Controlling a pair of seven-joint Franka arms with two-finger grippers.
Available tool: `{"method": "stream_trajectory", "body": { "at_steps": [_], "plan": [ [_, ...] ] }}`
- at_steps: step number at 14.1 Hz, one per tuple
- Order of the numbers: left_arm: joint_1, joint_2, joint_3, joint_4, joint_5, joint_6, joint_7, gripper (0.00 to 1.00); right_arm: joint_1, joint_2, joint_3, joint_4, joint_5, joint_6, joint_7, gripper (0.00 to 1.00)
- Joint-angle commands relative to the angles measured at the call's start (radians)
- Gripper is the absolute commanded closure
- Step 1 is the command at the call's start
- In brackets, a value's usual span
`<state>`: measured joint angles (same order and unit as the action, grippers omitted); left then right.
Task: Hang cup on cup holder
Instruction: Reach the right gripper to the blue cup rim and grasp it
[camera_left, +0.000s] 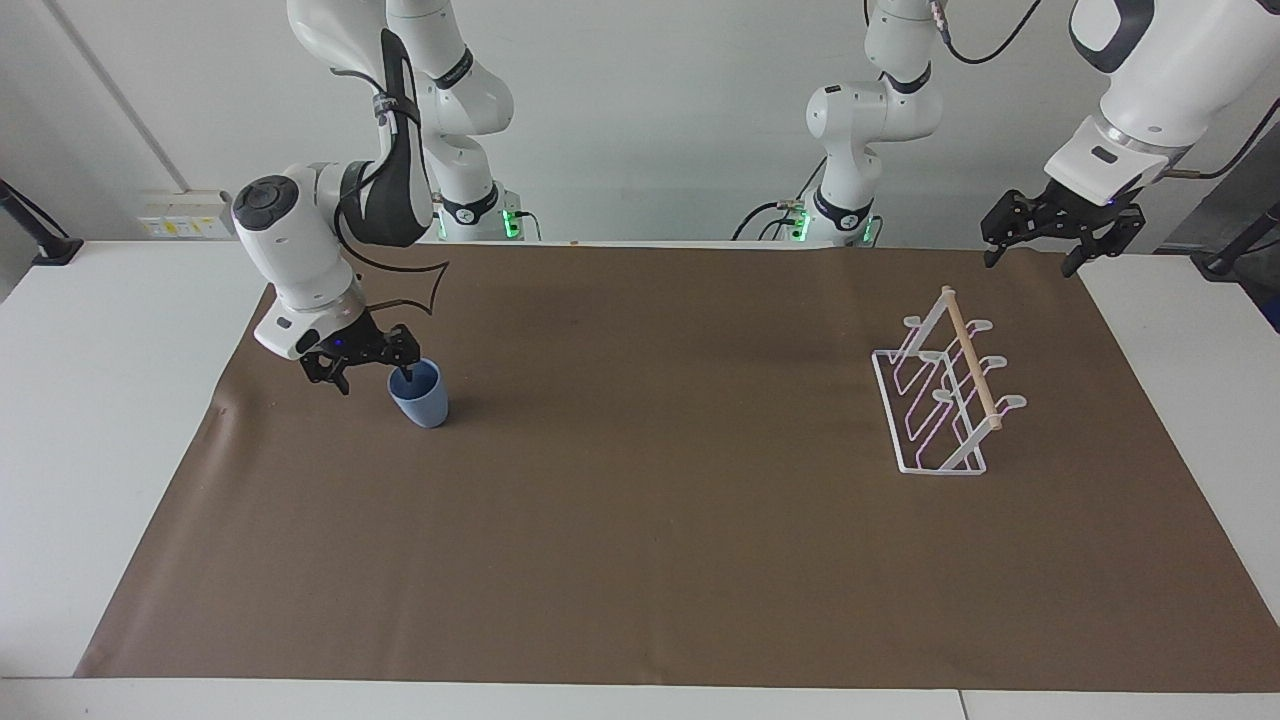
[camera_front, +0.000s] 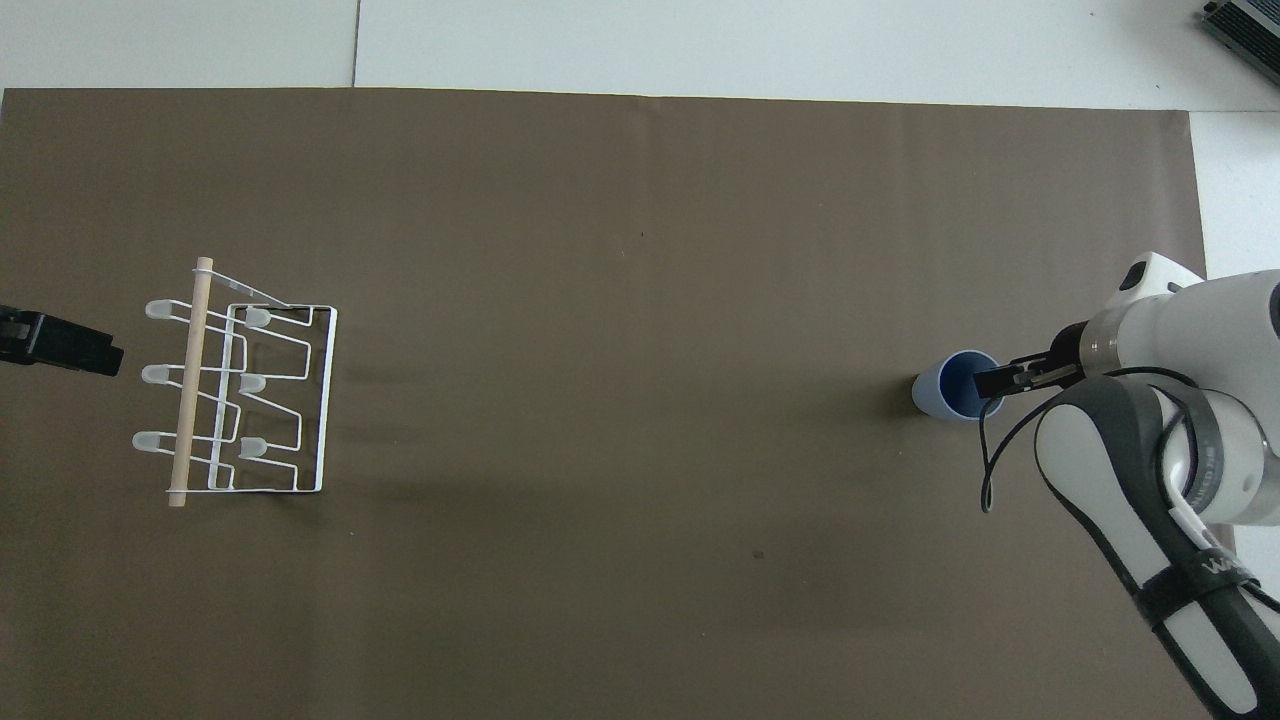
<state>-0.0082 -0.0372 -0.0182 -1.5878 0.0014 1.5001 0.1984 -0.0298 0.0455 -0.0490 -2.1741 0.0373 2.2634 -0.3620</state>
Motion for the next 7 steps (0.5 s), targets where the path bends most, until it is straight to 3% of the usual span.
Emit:
{"method": "stream_trajectory", "body": {
  "at_steps": [1,3,7],
  "plan": [
    [0.013,-0.015,-0.009,-0.012,0.009,-0.008,0.006,0.00,-0.015,-0.015,0.009,-0.026,0.027,0.025,-0.038,0.00],
    [0.013,-0.015,-0.009,-0.012,0.009,-0.008,0.006,0.00,-0.013,-0.015,0.009,-0.026,0.029,0.025,-0.035,0.10],
    [0.013,-0.015,-0.009,-0.012,0.009,-0.008,0.006,0.00,-0.006,-0.018,0.009,-0.033,0.029,0.025,-0.034,0.50]
  ]
}}
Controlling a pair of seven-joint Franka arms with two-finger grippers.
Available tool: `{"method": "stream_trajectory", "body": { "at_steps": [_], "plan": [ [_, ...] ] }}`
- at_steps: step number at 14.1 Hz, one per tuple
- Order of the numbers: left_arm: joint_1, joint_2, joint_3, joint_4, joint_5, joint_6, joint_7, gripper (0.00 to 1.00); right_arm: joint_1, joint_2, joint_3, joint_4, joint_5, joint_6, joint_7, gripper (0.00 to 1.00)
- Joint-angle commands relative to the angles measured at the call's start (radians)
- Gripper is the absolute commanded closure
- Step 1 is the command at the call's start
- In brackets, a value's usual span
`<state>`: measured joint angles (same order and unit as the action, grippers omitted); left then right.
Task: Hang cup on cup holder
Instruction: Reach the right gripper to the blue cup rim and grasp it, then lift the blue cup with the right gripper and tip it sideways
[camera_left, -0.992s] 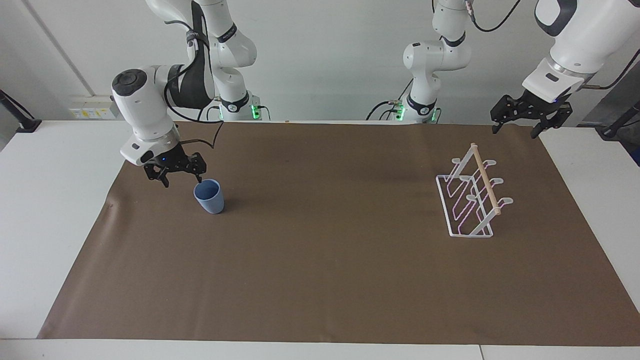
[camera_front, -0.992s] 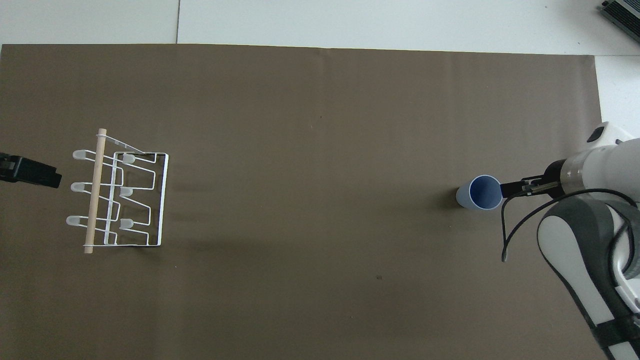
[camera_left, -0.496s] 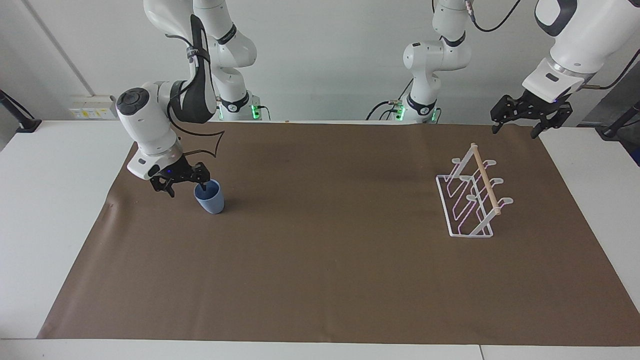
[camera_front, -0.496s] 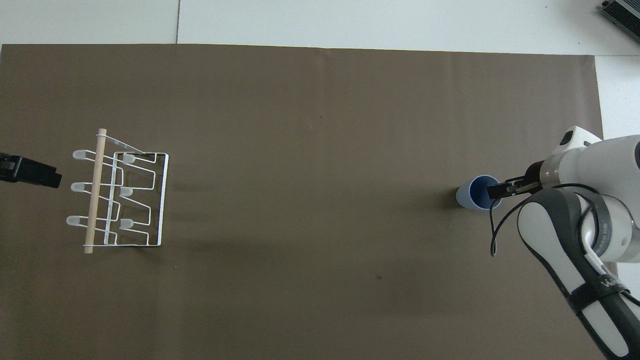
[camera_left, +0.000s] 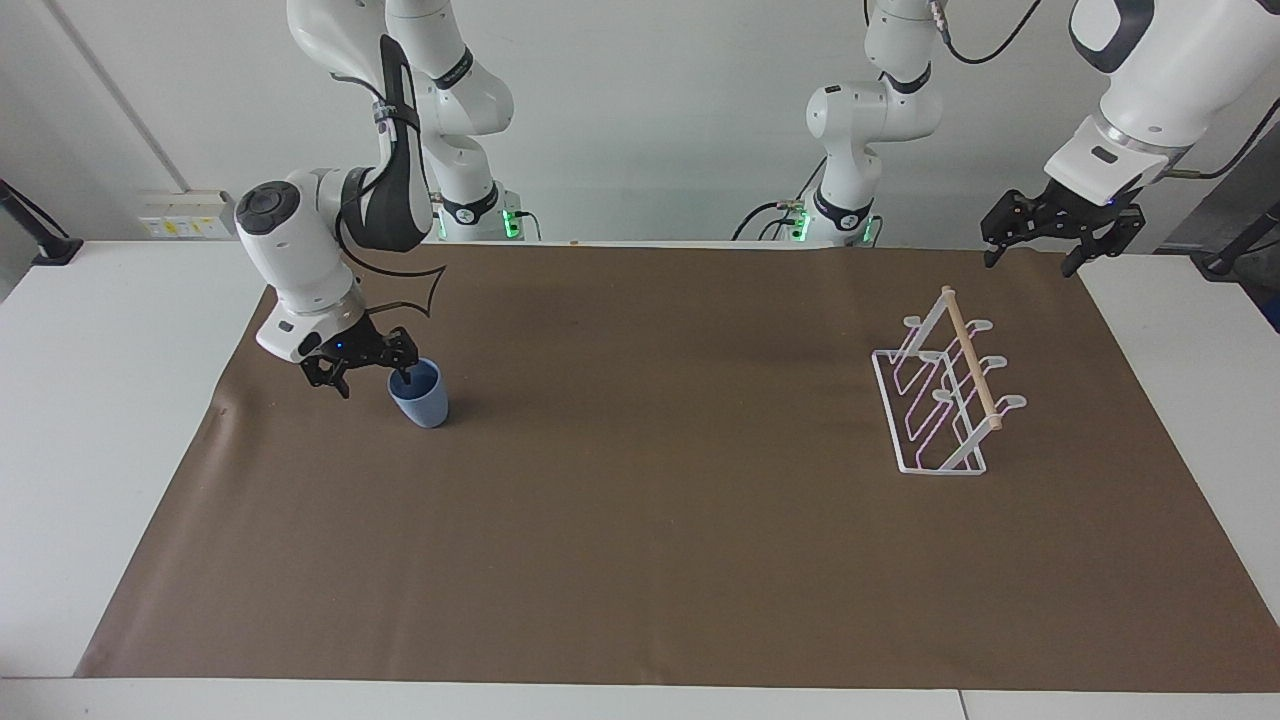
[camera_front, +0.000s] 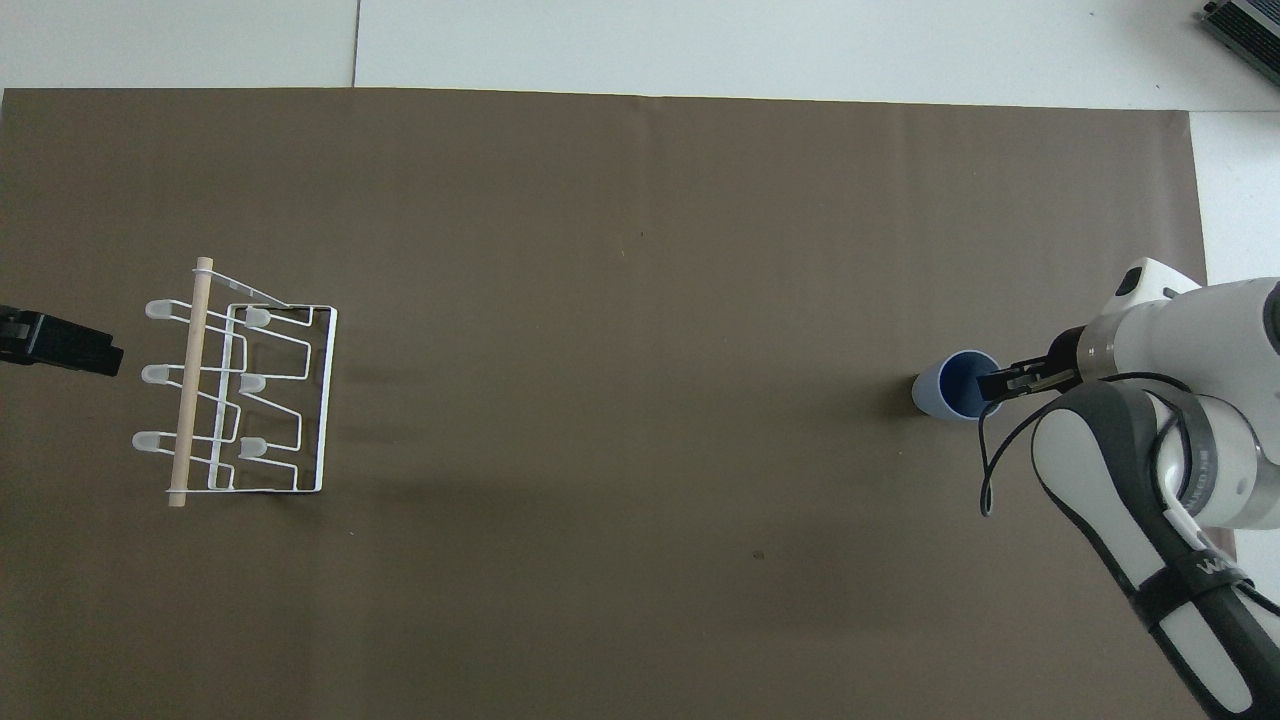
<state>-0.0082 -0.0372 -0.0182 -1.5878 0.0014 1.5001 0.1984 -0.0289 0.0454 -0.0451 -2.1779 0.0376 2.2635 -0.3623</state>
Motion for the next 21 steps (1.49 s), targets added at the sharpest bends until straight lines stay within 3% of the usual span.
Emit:
{"method": "stream_trajectory", "body": {
  "at_steps": [1,6,8,10,16,21],
  "plan": [
    [0.013,-0.015,-0.009,-0.012,0.009,-0.008,0.006,0.00,-0.006,-0.018,0.007,-0.029,0.028,0.025,-0.032,0.52],
    [0.013,-0.015,-0.009,-0.012,0.009,-0.008,0.006,0.00,-0.005,-0.021,0.007,-0.037,0.066,0.025,-0.030,0.56],
    [0.013,-0.015,-0.009,-0.012,0.009,-0.008,0.006,0.00,-0.003,-0.021,0.007,-0.037,0.074,0.024,-0.030,0.71],
    [0.014,-0.015,-0.008,-0.012,0.009,-0.008,0.006,0.00,-0.003,-0.021,0.007,-0.037,0.076,0.024,-0.029,1.00],
    [0.022,-0.021,-0.008,-0.029,0.009,0.029,-0.020,0.00,0.000,-0.015,0.007,-0.016,0.076,0.008,-0.029,1.00],
    [0.007,-0.017,-0.019,-0.024,0.011,0.064,-0.123,0.00,0.001,-0.025,0.037,0.156,0.100,-0.166,-0.035,1.00]
  ]
}}
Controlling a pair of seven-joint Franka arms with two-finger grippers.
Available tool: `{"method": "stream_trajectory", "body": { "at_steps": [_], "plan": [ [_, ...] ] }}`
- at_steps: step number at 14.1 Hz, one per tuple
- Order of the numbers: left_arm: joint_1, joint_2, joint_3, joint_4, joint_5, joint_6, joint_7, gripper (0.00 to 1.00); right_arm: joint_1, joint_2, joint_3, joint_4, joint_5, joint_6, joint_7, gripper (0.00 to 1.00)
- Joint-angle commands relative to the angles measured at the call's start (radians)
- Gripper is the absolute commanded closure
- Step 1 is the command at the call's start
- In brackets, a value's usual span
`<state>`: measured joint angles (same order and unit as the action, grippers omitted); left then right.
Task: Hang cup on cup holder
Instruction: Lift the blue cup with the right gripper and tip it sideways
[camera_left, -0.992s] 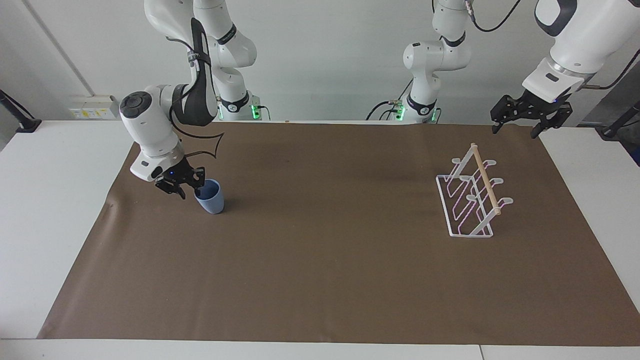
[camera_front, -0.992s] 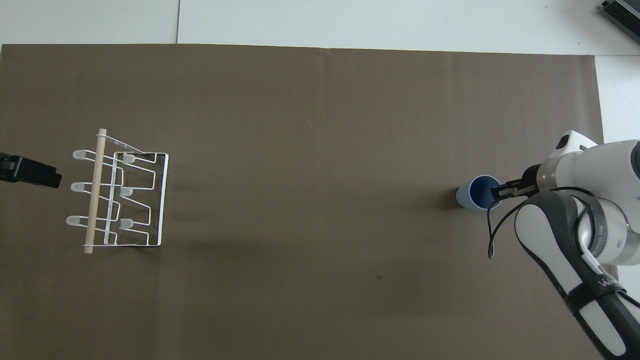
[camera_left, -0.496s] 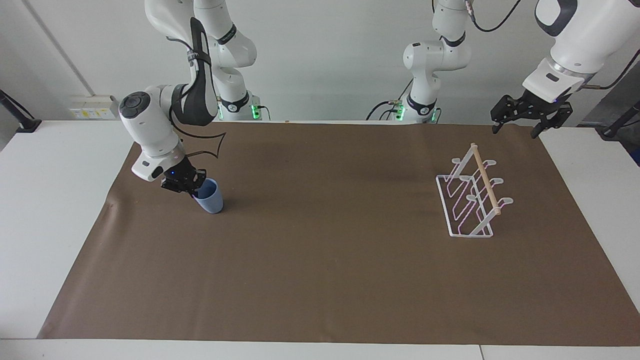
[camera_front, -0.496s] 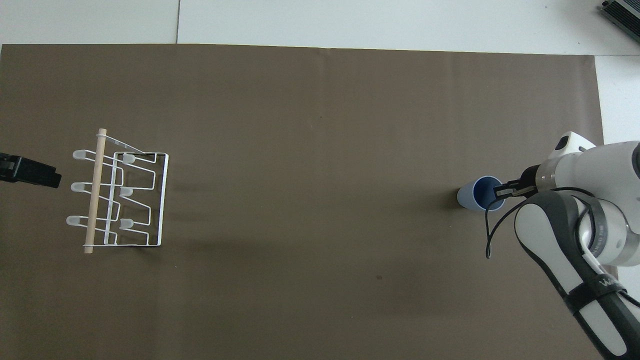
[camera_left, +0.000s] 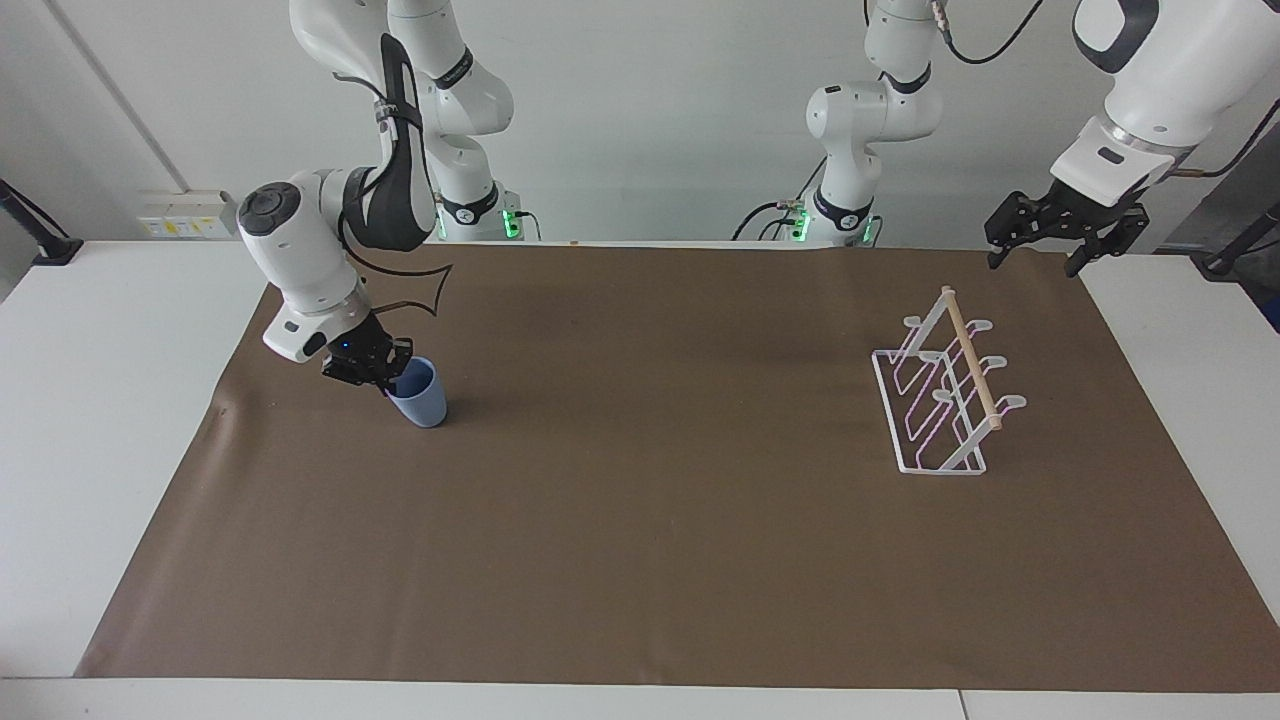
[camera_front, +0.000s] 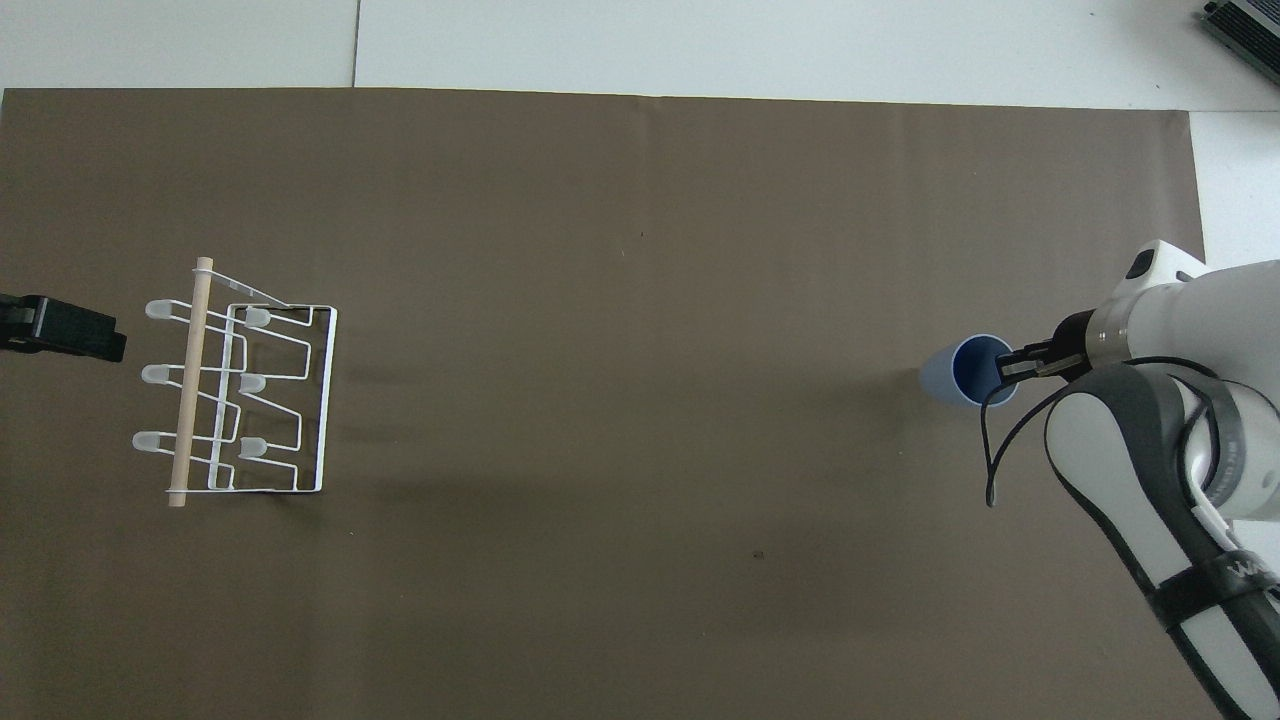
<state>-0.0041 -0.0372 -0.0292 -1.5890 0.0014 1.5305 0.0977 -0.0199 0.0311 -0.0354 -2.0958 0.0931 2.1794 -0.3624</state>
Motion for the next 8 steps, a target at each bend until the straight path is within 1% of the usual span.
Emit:
{"method": "stream_trajectory", "body": {
  "at_steps": [1,4,7,8],
  "plan": [
    [0.004,-0.015,-0.008,-0.022,0.009,0.049,-0.026,0.00,-0.008,-0.016,0.035,0.101,0.113,-0.114,-0.035,1.00],
    [0.006,-0.015,-0.009,-0.023,0.006,0.065,-0.026,0.00,-0.008,-0.031,0.035,0.155,0.328,-0.183,-0.033,1.00],
    [0.007,-0.015,-0.009,-0.025,0.005,0.063,-0.021,0.00,-0.011,-0.040,0.035,0.165,0.518,-0.210,-0.038,1.00],
    [0.007,-0.015,-0.009,-0.025,0.003,0.063,-0.016,0.00,-0.011,-0.048,0.034,0.163,0.575,-0.242,-0.042,1.00]
  ]
}}
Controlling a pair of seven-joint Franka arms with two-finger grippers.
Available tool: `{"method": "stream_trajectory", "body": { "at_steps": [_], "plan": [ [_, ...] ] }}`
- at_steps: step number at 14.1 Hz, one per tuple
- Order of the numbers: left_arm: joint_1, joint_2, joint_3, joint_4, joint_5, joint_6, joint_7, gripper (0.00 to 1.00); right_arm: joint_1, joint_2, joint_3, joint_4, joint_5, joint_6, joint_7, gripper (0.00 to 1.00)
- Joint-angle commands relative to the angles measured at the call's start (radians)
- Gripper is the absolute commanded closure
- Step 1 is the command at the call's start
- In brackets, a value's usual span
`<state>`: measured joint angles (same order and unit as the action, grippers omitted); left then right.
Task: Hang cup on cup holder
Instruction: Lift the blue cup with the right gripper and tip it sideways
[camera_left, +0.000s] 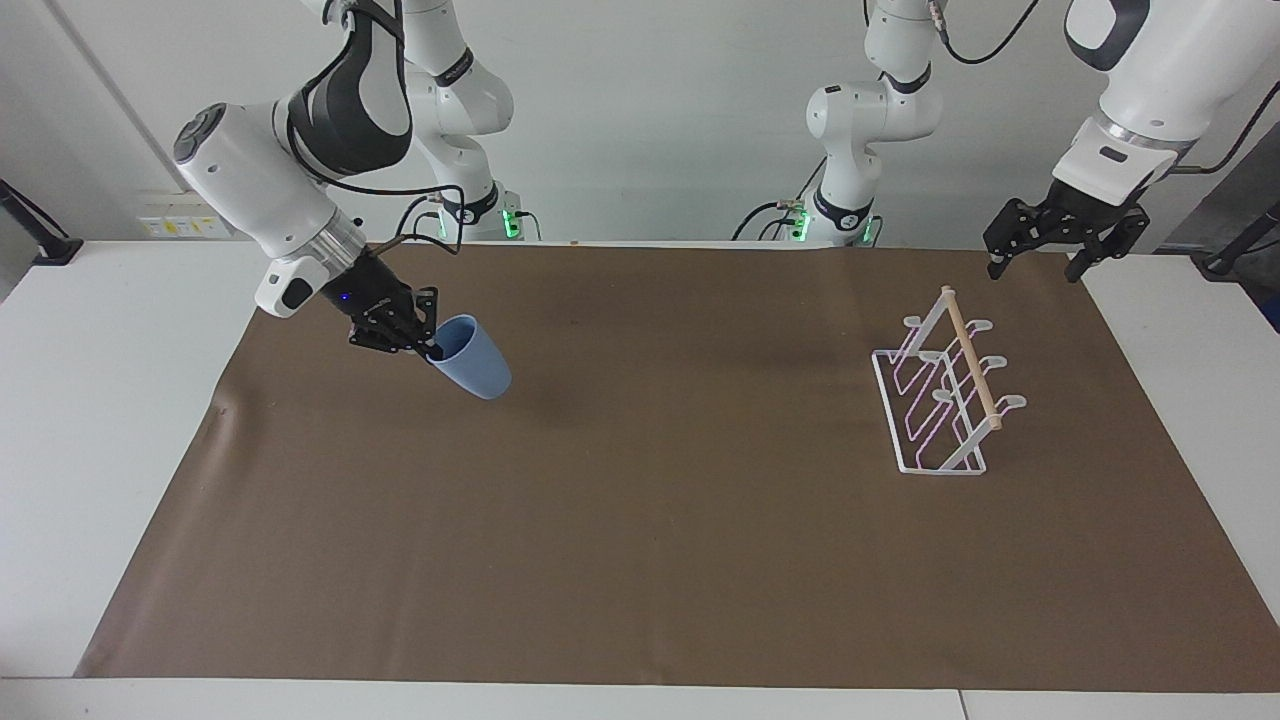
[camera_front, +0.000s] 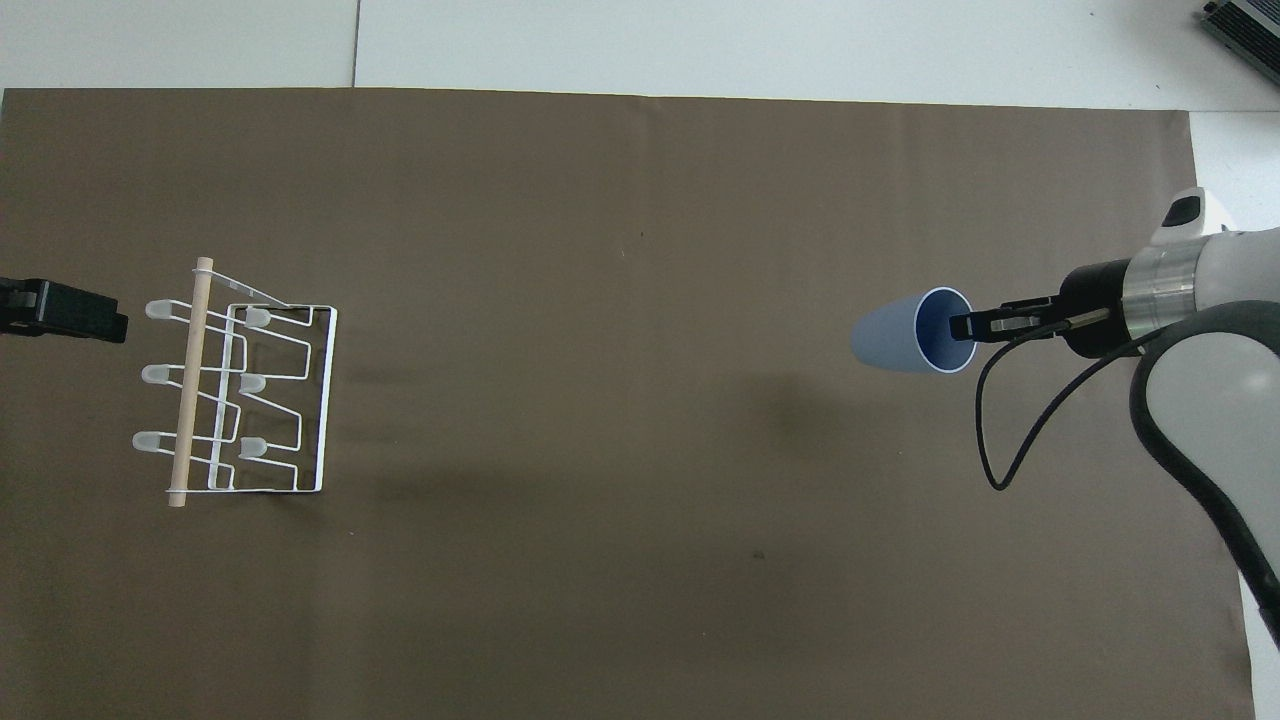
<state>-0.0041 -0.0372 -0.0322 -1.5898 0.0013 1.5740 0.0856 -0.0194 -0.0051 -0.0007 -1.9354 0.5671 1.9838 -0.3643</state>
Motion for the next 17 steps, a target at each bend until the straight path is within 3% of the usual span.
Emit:
{"method": "stream_trajectory", "body": {
  "at_steps": [1,4,9,13,17],
  "plan": [
    [0.007,-0.015,-0.006,-0.024,-0.003,0.020,-0.003,0.00,-0.010,-0.016,-0.001,-0.002,0.155,-0.080,-0.041,1.00],
    [0.013,-0.015,-0.006,-0.022,-0.067,0.020,0.052,0.00,-0.017,-0.030,-0.001,-0.010,0.247,-0.163,-0.048,1.00],
    [-0.007,-0.010,-0.008,-0.018,-0.141,0.018,0.387,0.00,-0.019,-0.076,-0.001,-0.108,0.472,-0.261,-0.041,1.00],
    [-0.100,-0.015,-0.011,-0.025,-0.219,0.026,0.453,0.00,-0.005,-0.090,-0.001,-0.184,0.650,-0.273,-0.030,1.00],
    [-0.246,-0.038,-0.011,-0.076,-0.219,0.081,0.519,0.00,0.045,-0.099,-0.001,-0.226,0.737,-0.255,-0.004,1.00]
  ]
}}
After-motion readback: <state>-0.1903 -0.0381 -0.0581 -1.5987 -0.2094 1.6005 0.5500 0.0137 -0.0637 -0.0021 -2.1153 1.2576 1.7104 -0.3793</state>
